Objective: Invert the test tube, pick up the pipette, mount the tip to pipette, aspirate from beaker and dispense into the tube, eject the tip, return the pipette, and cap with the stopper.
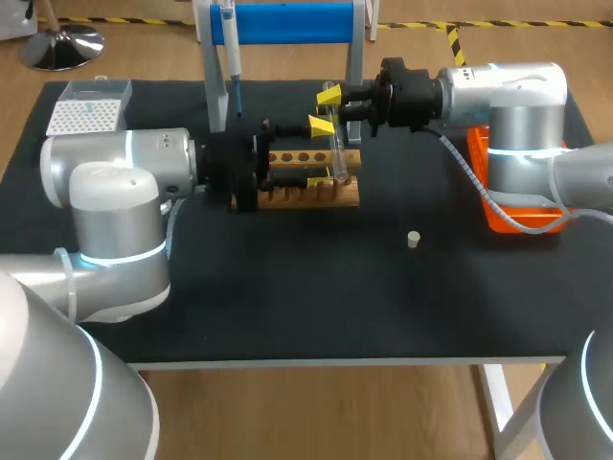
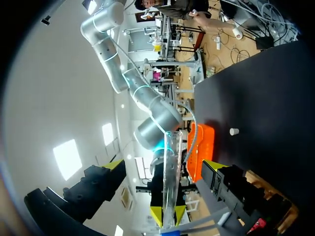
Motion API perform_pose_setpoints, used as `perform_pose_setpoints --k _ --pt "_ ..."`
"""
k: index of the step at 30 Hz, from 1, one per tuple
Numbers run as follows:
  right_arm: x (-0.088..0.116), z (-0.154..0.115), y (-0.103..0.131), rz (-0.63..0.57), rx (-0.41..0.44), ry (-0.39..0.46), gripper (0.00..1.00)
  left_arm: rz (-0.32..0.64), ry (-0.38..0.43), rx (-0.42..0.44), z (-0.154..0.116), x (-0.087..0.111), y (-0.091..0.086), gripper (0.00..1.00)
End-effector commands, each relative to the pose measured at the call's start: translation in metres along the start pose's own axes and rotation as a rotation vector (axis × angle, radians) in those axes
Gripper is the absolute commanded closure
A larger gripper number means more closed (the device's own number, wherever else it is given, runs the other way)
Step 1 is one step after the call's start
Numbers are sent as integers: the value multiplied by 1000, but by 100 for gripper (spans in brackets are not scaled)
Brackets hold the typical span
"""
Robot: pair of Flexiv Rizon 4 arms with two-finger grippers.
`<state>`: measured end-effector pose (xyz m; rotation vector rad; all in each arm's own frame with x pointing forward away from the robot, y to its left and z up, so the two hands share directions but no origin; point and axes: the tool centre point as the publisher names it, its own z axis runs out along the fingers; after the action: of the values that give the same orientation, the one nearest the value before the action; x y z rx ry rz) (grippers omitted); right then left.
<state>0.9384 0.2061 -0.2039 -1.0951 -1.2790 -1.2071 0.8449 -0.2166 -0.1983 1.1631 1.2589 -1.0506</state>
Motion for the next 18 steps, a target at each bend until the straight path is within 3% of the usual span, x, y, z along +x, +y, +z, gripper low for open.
perform_pose_setpoints --k 1,6,18 --pt "0 -1 0 0 2 -2 100 -2 3 24 13 3 4 0" --pt "0 -1 0 0 2 -2 100 -15 9 55 27 5 5 0" --pt "0 -1 0 0 2 -2 100 -14 3 58 36 7 11 17"
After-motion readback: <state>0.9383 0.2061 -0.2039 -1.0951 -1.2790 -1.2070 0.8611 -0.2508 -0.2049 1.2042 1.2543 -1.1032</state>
